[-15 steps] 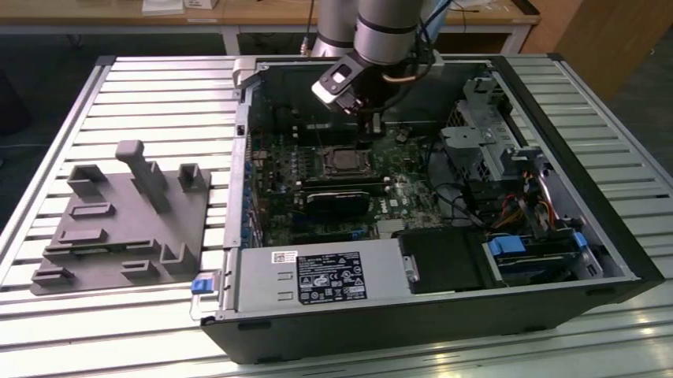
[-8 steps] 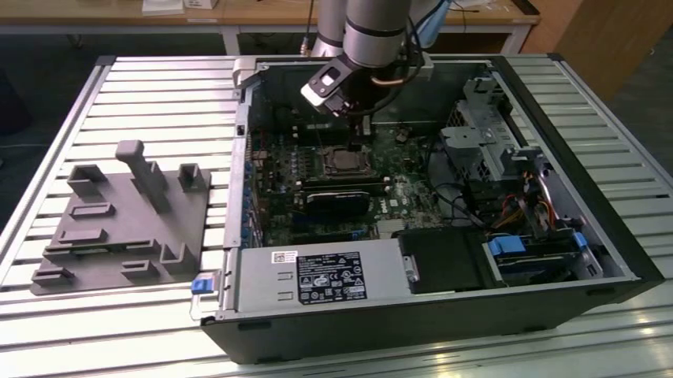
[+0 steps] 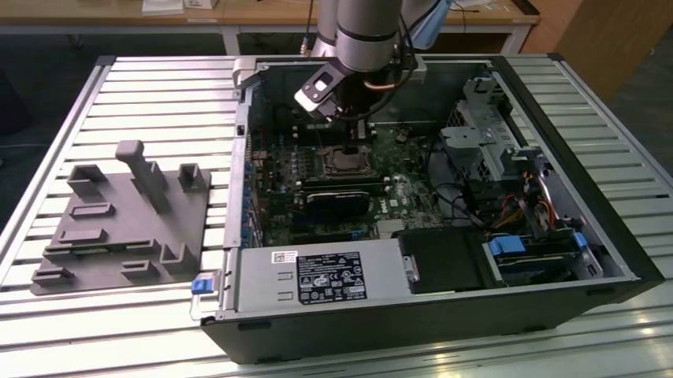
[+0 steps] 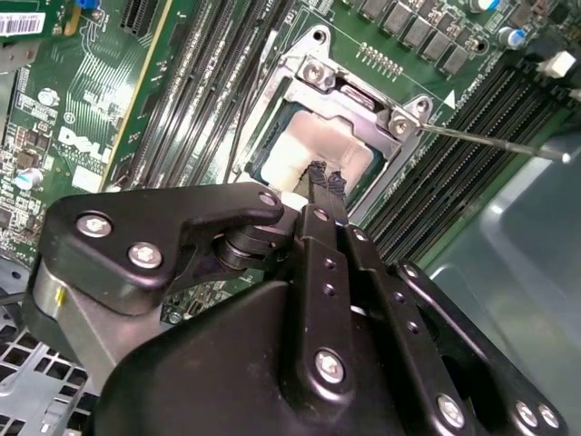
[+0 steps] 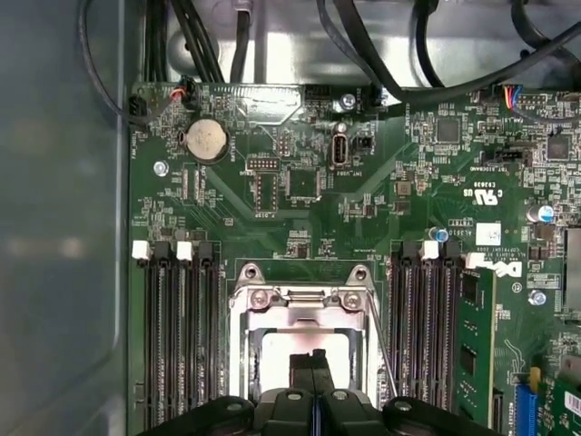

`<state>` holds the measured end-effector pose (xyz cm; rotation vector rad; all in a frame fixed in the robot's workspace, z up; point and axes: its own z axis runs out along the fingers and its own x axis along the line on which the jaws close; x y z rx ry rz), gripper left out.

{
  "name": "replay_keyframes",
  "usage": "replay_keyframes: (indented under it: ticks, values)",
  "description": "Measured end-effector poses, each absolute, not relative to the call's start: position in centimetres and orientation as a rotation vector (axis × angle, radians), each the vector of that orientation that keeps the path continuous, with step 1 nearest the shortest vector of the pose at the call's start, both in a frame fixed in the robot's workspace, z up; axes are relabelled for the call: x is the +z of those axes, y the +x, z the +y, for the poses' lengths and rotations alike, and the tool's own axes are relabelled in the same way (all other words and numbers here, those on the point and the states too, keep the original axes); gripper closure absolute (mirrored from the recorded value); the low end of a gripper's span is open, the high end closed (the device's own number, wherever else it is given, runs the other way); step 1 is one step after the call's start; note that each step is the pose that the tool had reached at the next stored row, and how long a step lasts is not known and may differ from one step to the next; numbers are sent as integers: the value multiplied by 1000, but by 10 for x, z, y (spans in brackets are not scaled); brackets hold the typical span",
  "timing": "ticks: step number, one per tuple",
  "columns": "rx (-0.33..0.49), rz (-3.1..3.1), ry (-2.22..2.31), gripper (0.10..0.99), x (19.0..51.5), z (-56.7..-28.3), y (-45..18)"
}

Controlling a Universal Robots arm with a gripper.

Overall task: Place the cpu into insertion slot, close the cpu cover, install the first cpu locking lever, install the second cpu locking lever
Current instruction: 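Close the cpu cover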

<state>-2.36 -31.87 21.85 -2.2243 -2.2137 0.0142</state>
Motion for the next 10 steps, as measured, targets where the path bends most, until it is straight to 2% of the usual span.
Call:
replay_keyframes:
  ticks: [10]
  values:
    - [-2,-2226,-2226,980,215,-319,-35]
